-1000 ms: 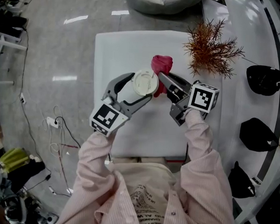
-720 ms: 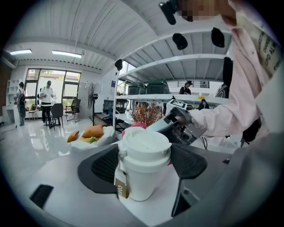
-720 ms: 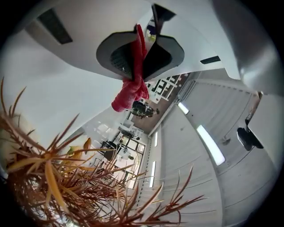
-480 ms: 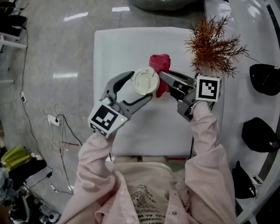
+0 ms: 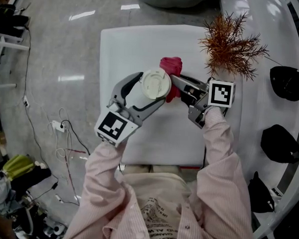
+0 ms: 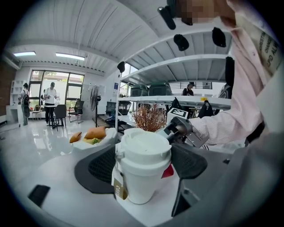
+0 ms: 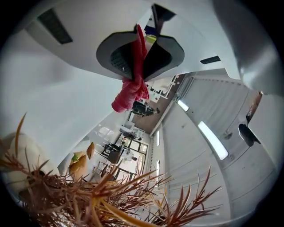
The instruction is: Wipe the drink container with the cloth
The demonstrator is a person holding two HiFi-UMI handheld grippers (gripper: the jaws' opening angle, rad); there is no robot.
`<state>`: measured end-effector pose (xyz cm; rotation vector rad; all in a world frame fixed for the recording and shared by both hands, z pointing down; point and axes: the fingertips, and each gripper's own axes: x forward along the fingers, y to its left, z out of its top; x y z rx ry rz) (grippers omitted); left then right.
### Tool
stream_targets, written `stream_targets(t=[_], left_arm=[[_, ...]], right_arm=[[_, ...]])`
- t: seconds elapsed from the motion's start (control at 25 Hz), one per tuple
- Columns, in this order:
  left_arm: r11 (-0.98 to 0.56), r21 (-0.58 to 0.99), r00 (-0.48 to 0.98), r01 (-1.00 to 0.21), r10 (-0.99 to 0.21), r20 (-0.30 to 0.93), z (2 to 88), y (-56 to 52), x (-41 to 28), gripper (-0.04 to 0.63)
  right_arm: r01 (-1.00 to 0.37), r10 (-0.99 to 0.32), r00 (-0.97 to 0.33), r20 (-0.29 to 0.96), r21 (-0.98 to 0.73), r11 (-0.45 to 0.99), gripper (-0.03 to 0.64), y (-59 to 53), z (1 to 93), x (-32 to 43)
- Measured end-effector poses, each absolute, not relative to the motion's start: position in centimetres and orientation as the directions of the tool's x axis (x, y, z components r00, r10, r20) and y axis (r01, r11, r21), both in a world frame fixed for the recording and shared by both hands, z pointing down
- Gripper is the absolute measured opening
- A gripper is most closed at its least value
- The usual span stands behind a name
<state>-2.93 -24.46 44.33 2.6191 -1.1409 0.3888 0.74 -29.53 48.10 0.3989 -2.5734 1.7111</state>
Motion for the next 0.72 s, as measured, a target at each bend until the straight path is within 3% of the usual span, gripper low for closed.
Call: stream_targets(t=[0.72], left_arm=[[-0.642, 0.135, 0.646, -0.755, -0.692, 0.324, 44.2, -24.5, -3.0, 0.371]], right_arm=[[-0.243, -0.221, -0.959, 0.179, -0.919, 0.311, 0.048, -29.5, 52.6, 0.8]])
